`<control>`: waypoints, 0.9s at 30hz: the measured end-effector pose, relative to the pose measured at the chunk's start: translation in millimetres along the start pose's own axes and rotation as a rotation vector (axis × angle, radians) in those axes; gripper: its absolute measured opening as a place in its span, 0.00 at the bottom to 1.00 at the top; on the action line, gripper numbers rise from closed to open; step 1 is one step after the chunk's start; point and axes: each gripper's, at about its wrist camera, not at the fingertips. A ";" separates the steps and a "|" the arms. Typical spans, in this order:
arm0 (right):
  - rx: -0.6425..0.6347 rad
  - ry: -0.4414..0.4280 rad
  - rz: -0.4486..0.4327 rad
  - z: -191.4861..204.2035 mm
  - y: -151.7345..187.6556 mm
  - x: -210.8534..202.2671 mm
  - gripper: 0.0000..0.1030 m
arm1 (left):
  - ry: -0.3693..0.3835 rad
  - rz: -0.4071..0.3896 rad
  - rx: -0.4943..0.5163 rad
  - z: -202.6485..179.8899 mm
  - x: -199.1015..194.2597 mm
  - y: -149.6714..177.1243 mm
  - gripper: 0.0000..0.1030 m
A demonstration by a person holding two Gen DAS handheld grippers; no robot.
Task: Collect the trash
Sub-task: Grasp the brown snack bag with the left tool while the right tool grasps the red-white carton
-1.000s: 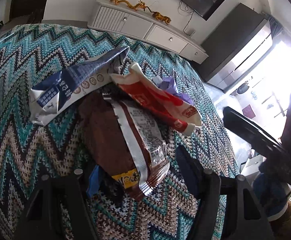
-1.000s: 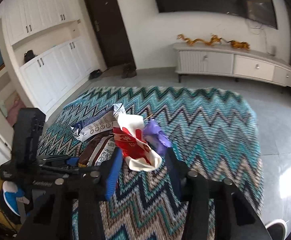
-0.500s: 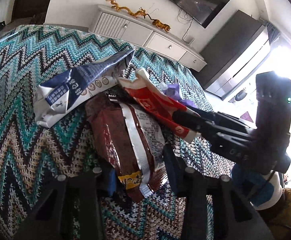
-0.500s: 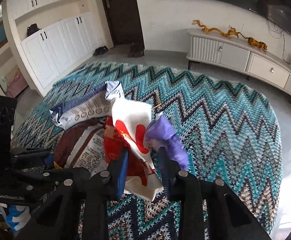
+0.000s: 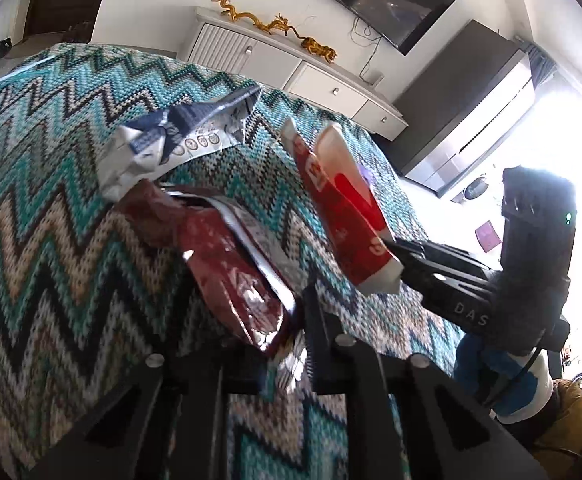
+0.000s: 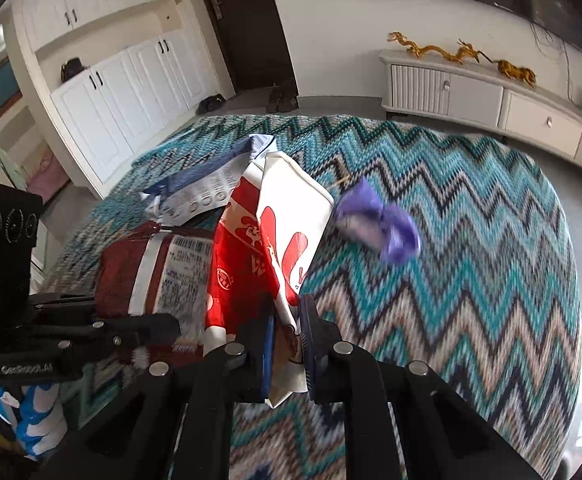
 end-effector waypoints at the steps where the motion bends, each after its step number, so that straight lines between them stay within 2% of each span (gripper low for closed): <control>1: 0.009 -0.004 -0.003 2.4 5.4 -4.3 0.12 | -0.006 -0.002 0.006 -2.6 -4.4 4.9 0.09; 7: 0.046 -0.028 -0.053 16.8 35.0 -44.4 0.12 | -0.062 -0.035 0.052 -18.9 -32.7 29.2 0.07; 17: 0.052 -0.021 -0.166 51.4 71.7 -115.3 0.12 | -0.178 -0.129 0.192 -68.4 -84.9 71.5 0.06; 27: 0.088 -0.012 -0.241 53.1 103.5 -160.6 0.12 | -0.231 -0.166 0.282 -106.3 -112.5 108.6 0.06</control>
Point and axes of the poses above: each gripper's, at about its wrist camera, not at the fingertips, and x roughly the way its jaws point, z to its left, y to its underside, and after that the axes turned 10 degrees about z, right-handed
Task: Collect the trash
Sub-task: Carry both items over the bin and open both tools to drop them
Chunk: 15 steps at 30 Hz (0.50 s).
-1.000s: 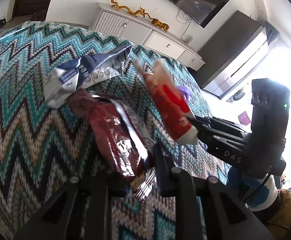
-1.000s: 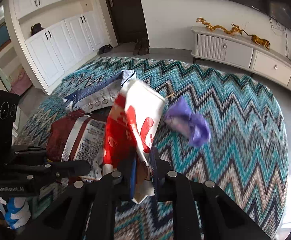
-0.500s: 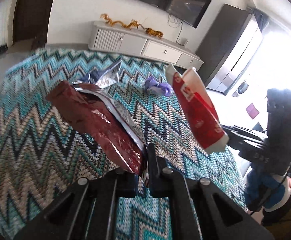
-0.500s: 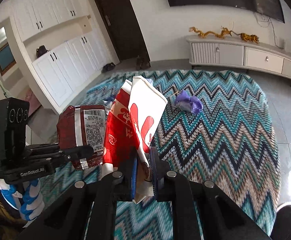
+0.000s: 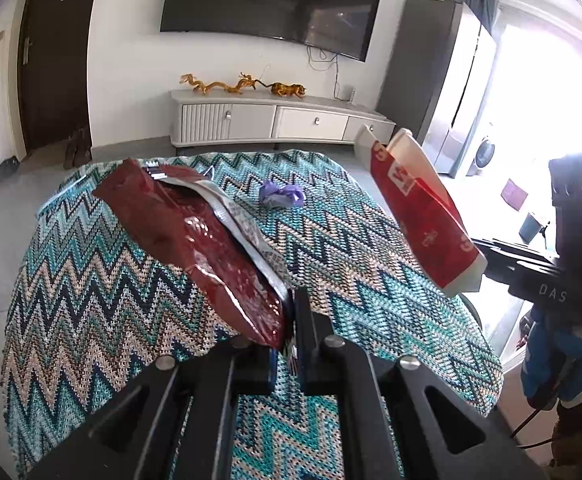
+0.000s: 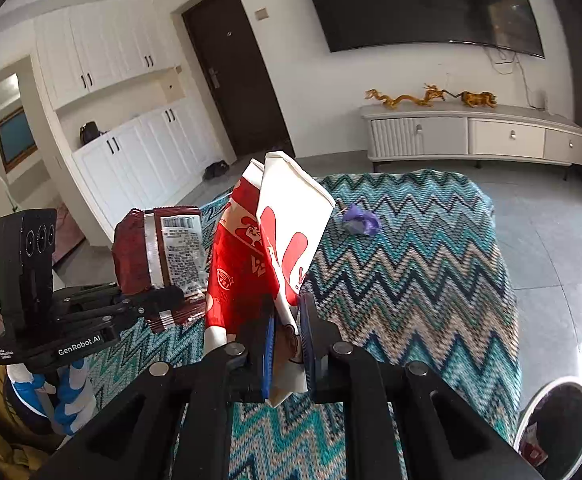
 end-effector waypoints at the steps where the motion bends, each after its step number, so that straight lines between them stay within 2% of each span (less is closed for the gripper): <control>1: 0.008 0.003 -0.005 -2.4 1.8 -2.8 0.12 | -0.003 0.000 0.004 -2.7 -1.3 -0.3 0.06; 10: 0.081 0.060 -0.057 -39.6 30.7 -38.3 0.12 | -0.018 0.028 0.076 -41.8 3.3 -12.3 0.06; 15: 0.158 0.119 -0.093 -75.9 57.3 -63.2 0.12 | 0.084 0.062 0.100 -61.8 15.4 -27.4 0.06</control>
Point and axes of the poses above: each gripper's, at about its wrist camera, not at the fingertips, and x roughly the way its jaws point, z to its left, y to its underside, and after that the axes turned 10 degrees about z, right-handed
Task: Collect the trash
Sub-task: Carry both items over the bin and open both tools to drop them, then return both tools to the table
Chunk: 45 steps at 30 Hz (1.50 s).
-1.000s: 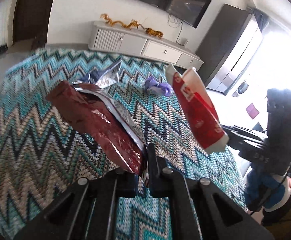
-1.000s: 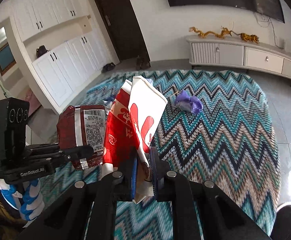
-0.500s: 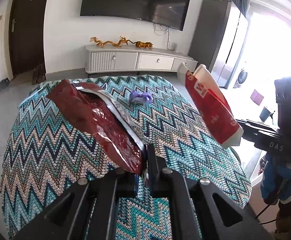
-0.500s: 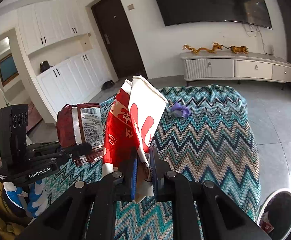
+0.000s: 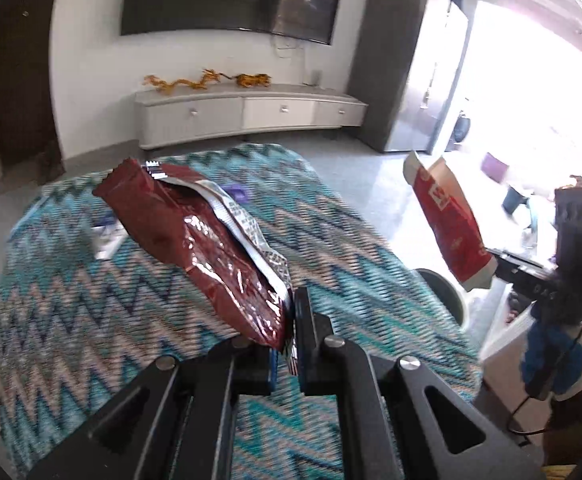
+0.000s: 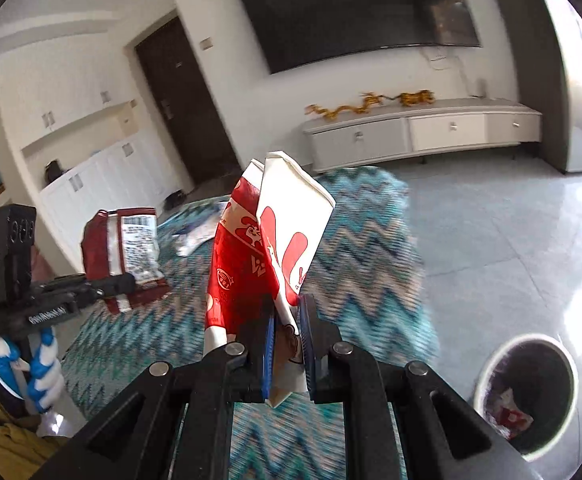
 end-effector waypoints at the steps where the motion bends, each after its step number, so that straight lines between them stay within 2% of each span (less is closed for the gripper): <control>1: 0.013 0.008 -0.004 -6.3 3.4 -3.7 0.12 | 0.021 0.007 0.007 -3.8 3.3 -4.6 0.06; 3: 0.055 0.034 -0.017 -28.1 13.5 -13.2 0.12 | 0.060 0.029 0.031 -17.9 13.0 -15.1 0.06; 9: 0.216 0.117 -0.030 -101.3 47.6 -27.8 0.12 | 0.098 0.106 0.148 -74.0 53.2 -46.8 0.06; 16: 0.402 0.211 -0.013 -183.8 89.3 -33.3 0.12 | 0.154 0.233 0.308 -163.5 129.4 -80.2 0.06; 22: 0.511 0.272 0.022 -237.7 112.1 -27.1 0.12 | 0.231 0.345 0.406 -247.2 199.3 -91.1 0.06; 28: 0.584 0.304 0.053 -278.6 120.9 -16.9 0.12 | 0.274 0.408 0.452 -305.1 254.3 -98.6 0.06; 35: 0.624 0.333 0.095 -306.0 123.4 -5.6 0.14 | 0.318 0.472 0.386 -329.7 303.3 -110.5 0.08; 36: 0.626 0.343 0.103 -309.1 123.9 -4.9 0.15 | 0.322 0.478 0.380 -331.1 307.4 -111.5 0.10; 38: 0.628 0.359 0.114 -312.5 125.1 -4.6 0.23 | 0.338 0.485 0.371 -329.3 309.7 -112.5 0.16; 40: 0.630 0.370 0.117 -315.9 124.8 -5.7 0.31 | 0.344 0.482 0.363 -329.6 309.6 -113.5 0.45; 41: 0.630 0.377 0.118 -316.2 125.4 -6.1 0.33 | 0.346 0.472 0.359 -328.6 307.3 -114.2 0.51; 42: 0.631 0.384 0.116 -315.7 125.1 -8.7 0.33 | 0.351 0.465 0.358 -326.7 304.9 -115.0 0.53; 45: 0.630 0.395 0.109 -310.5 123.9 -14.4 0.33 | 0.366 0.460 0.349 -321.8 297.1 -116.9 0.53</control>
Point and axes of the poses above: each gripper's, at about its wrist camera, not at the fingertips, and x roughly the way its jaws point, z to its left, y to its underside, and after that the axes turned 10 degrees about z, right-handed
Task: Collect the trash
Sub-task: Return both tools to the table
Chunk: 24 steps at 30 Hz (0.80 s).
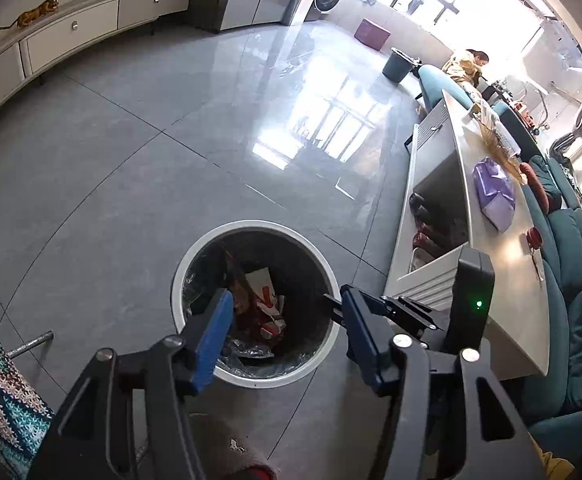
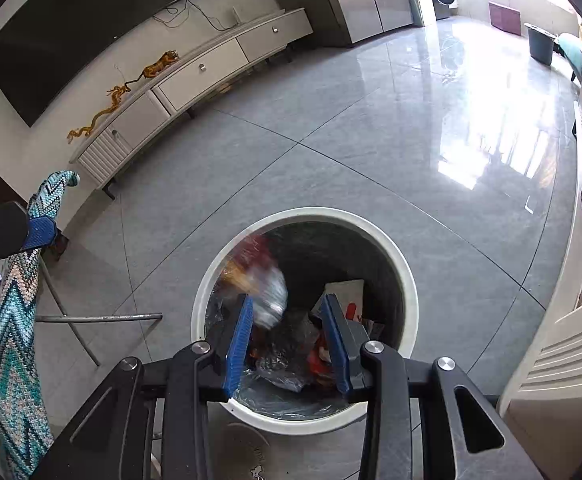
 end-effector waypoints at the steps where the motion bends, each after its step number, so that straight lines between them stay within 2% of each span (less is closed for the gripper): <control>1: -0.002 0.003 -0.003 1.5 -0.1 -0.9 0.33 | 0.002 -0.005 -0.001 0.3 -3.2 1.6 0.53; 5: -0.024 0.017 -0.027 11.6 2.9 -16.1 0.34 | -0.006 -0.036 -0.001 0.8 -22.8 9.2 0.53; 8: -0.054 0.026 -0.056 24.6 4.4 -35.5 0.36 | -0.051 -0.078 0.020 -3.4 -42.5 14.4 0.53; 12: -0.093 0.025 -0.107 39.3 4.9 -65.6 0.38 | -0.099 -0.158 0.053 -1.1 -84.5 28.6 0.53; 14: -0.109 0.019 -0.139 52.1 5.7 -81.1 0.43 | -0.139 -0.209 0.060 1.4 -107.2 39.1 0.53; 20: -0.182 -0.016 -0.240 98.1 14.4 -129.8 0.51 | -0.239 -0.367 0.056 18.0 -173.5 78.4 0.53; 24: -0.248 -0.040 -0.295 137.3 24.1 -156.7 0.55 | -0.301 -0.439 0.040 37.5 -216.4 107.6 0.53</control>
Point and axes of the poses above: each gripper's, at about its wrist camera, not at the fingertips, and x roughly the way its jaws point, z to its left, y to its underside, and after that the axes turned 10 degrees about z, right-handed
